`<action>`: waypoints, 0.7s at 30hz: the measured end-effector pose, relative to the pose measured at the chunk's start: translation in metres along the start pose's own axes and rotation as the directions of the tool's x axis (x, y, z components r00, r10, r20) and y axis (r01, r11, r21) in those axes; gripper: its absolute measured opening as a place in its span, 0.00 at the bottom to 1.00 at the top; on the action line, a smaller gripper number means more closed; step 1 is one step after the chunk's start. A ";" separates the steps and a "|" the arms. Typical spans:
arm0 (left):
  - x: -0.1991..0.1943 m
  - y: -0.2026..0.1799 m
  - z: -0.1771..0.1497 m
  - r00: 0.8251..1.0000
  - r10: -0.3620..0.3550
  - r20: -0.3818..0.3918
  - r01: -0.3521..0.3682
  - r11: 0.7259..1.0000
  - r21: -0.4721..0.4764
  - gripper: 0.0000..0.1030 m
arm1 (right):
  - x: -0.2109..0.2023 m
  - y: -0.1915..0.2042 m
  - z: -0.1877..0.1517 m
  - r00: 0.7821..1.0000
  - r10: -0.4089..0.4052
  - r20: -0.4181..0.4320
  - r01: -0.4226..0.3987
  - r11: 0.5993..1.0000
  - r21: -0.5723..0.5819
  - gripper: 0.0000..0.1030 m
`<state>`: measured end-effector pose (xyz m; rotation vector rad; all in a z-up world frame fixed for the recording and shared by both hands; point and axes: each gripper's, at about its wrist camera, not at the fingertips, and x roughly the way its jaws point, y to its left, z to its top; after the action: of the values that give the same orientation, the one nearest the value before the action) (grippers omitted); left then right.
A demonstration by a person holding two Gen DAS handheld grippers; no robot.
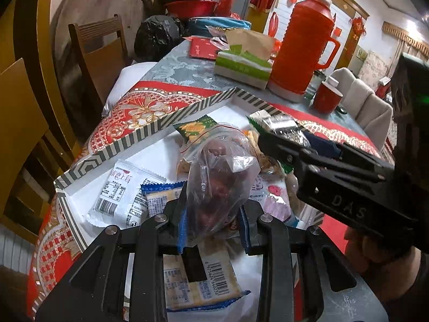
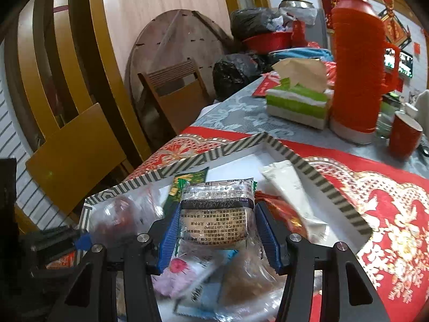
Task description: Organize snacks
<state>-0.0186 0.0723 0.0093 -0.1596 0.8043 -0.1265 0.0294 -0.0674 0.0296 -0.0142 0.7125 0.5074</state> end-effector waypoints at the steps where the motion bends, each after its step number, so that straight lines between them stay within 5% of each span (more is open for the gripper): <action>1: 0.001 -0.001 0.001 1.000 0.007 0.001 -0.007 1.000 0.003 0.31 | -0.001 0.001 0.000 1.000 0.008 0.004 -0.008 1.000 0.000 0.54; 3: 0.000 -0.004 0.002 0.999 0.037 0.008 -0.037 0.999 0.014 0.43 | -0.008 0.000 0.000 0.999 0.028 0.028 -0.028 1.000 0.003 0.54; 6: -0.002 -0.006 0.003 0.999 0.042 0.024 -0.042 0.999 0.014 0.79 | -0.019 -0.004 0.001 0.996 0.063 0.070 -0.065 0.998 0.024 0.55; 10: -0.002 -0.012 0.003 0.996 0.084 0.021 -0.084 0.996 0.021 0.98 | -0.034 -0.012 0.003 0.987 0.103 0.125 -0.107 0.994 0.029 0.56; 15: -0.014 -0.011 0.003 0.988 0.140 0.071 -0.140 0.990 0.005 0.99 | -0.048 -0.019 -0.004 0.986 0.098 0.133 -0.101 0.995 0.021 0.56; 21: -0.038 -0.024 0.000 0.958 0.231 0.170 -0.239 0.970 0.031 0.99 | -0.074 -0.039 -0.030 0.980 0.156 0.123 -0.165 0.984 0.073 0.56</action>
<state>-0.0455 0.0552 0.0405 -0.0241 0.6480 0.0903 -0.0192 -0.1397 0.0467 0.1511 0.6227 0.6276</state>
